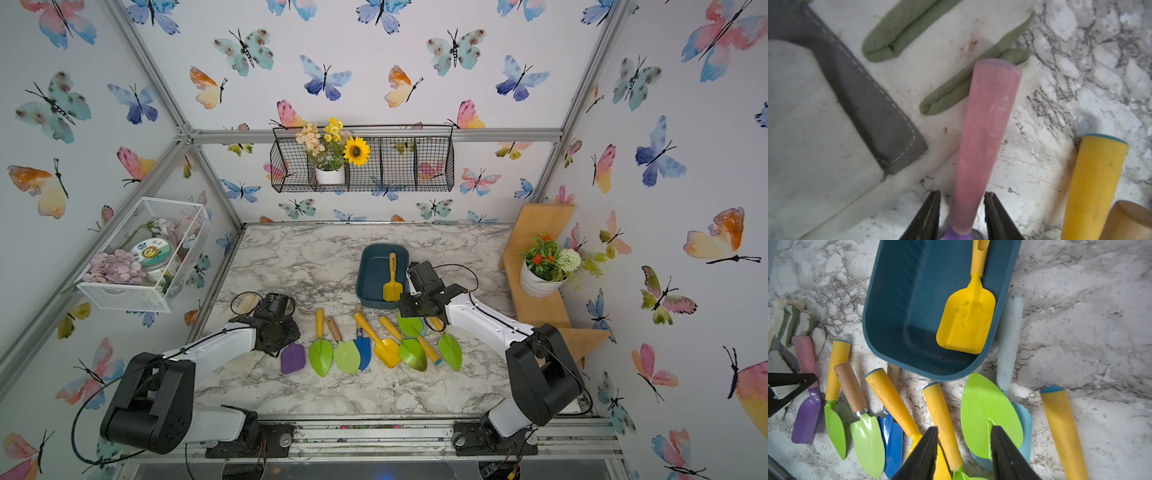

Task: Put the shovel into the storage box
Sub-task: Pick up the shovel from the center of the board.

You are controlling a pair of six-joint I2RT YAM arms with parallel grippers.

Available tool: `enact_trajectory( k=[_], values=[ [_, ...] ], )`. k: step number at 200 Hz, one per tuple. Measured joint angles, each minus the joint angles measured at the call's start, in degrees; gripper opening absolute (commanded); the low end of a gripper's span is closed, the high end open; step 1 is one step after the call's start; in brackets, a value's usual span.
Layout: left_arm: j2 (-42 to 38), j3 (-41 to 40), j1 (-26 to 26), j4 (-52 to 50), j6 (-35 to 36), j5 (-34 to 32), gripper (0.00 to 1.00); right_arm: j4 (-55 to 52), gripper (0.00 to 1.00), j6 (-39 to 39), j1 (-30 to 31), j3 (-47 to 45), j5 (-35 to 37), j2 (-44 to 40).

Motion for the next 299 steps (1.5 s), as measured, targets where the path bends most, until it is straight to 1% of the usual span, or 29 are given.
enact_trajectory(
  k=[17,38,58,79,128,161,199,248,272,299],
  values=[
    [0.4,0.0,0.0,1.1,0.2,-0.2,0.37,0.2,0.46,0.2,0.0,0.0,0.0,0.0],
    [0.7,0.0,0.0,1.9,0.5,-0.3,0.33,0.3,0.46,0.3,0.2,0.0,0.0,0.0],
    [1.0,0.0,0.0,2.6,0.8,-0.4,0.28,0.3,0.46,0.4,0.3,0.0,0.0,0.0],
    [1.3,0.0,0.0,3.0,1.1,-0.6,0.20,0.3,0.46,0.4,0.3,0.0,0.0,0.0],
    [1.3,0.1,0.0,2.9,2.3,-0.7,0.09,0.4,0.46,0.4,0.3,-0.2,0.0,0.0],
    [1.1,1.8,-0.4,0.1,3.6,-0.9,0.02,0.4,0.47,0.4,0.3,-0.2,0.0,0.0],
    [0.0,6.0,-2.2,-3.0,5.1,-0.9,0.00,0.3,0.46,0.4,0.3,-0.2,0.1,0.0],
    [-0.3,13.7,-6.5,-6.7,7.1,-1.3,0.00,0.2,0.47,0.3,0.4,-0.2,0.8,-0.8],
    [0.0,18.5,-8.8,-8.7,7.9,-1.3,0.00,0.0,0.47,0.3,0.4,-0.2,1.3,-1.5],
    [2.3,24.5,-11.0,-9.5,8.7,-1.3,0.00,0.1,0.47,0.4,0.4,-0.3,1.6,-2.3]
  ],
)
